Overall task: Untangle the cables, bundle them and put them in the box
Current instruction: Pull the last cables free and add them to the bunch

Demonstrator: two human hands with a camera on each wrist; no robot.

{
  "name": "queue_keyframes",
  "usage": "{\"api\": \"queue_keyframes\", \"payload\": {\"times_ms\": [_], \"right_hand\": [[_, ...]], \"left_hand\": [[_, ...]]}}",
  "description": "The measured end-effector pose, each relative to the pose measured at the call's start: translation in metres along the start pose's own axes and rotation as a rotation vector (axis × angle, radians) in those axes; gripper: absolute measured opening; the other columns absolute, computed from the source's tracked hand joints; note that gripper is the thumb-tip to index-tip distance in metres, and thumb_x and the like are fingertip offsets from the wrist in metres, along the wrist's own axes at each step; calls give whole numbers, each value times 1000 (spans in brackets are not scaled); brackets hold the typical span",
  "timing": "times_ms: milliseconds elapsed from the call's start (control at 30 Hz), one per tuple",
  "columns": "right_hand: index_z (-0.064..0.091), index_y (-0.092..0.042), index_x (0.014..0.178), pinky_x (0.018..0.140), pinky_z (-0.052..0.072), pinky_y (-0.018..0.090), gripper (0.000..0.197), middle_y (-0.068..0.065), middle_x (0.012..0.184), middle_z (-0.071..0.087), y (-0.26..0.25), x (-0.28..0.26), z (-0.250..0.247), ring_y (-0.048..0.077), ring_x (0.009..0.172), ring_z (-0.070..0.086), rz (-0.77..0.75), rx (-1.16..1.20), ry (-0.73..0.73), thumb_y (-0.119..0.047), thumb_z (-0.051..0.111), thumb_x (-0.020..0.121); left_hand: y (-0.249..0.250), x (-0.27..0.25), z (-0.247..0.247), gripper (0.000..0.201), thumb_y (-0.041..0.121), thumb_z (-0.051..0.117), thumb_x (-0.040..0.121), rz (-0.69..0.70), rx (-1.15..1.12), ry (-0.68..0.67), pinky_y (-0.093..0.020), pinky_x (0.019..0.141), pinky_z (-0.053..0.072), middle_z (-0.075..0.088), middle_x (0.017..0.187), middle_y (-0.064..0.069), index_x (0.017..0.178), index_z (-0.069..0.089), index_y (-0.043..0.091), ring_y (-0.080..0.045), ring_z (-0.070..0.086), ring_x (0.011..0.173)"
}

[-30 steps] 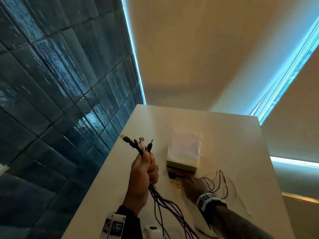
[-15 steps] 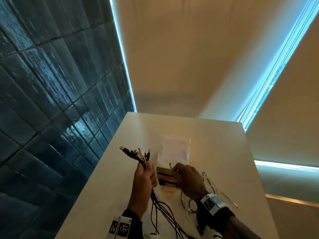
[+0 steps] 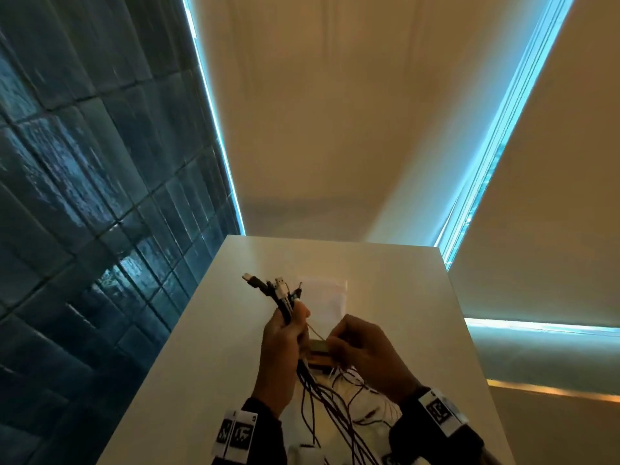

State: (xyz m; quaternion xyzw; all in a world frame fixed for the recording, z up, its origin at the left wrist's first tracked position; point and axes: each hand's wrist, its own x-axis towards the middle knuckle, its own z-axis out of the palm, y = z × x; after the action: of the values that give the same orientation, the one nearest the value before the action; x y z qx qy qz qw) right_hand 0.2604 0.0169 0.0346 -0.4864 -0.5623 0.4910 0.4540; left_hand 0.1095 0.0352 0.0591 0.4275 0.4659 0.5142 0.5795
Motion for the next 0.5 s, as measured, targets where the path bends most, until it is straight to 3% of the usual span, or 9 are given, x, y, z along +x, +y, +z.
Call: {"api": "queue_keyframes", "payload": {"times_ms": [33,100,200,333,500], "right_hand": [[61,-4,80,58,45,22,10,0,66,63,0,-2,-2,7,58,57,-30,-12,29,-5,65,88],[61,-1,81,59,48,23,8,4,69,64,-4,-3,1,9,60,59,-87,12,93,-3,64,89],[58,4,91,68,60,38,12,16,81,72,-13,-1,11,27,72,71,-73,150,73,-8,61,91],[62,-3,86,57,50,27,13,15,74,68,1,-2,10,20,60,61,-58,108,-6,-14,62,92],[67,-1,83,63,46,28,20,14,74,61,24,-2,8,23,66,53,-51,185,-82,-16,60,93]], "left_hand": [[0,-1,1,30,37,51,91,8,-22,-16,-25,47,27,32,56,2,89,54,7,-13,28,51],[0,-5,7,29,34,49,95,5,-18,-69,-23,46,36,42,55,3,91,54,6,-12,40,49],[1,-10,17,30,31,42,101,-7,-4,-77,-22,52,48,55,60,7,87,53,6,-8,59,57],[9,-5,14,38,48,47,86,2,-66,48,-25,54,35,40,61,2,85,53,10,-12,38,56],[10,-3,13,37,43,39,99,-35,-203,40,-33,65,48,53,66,-3,82,51,12,-19,53,63]]}}
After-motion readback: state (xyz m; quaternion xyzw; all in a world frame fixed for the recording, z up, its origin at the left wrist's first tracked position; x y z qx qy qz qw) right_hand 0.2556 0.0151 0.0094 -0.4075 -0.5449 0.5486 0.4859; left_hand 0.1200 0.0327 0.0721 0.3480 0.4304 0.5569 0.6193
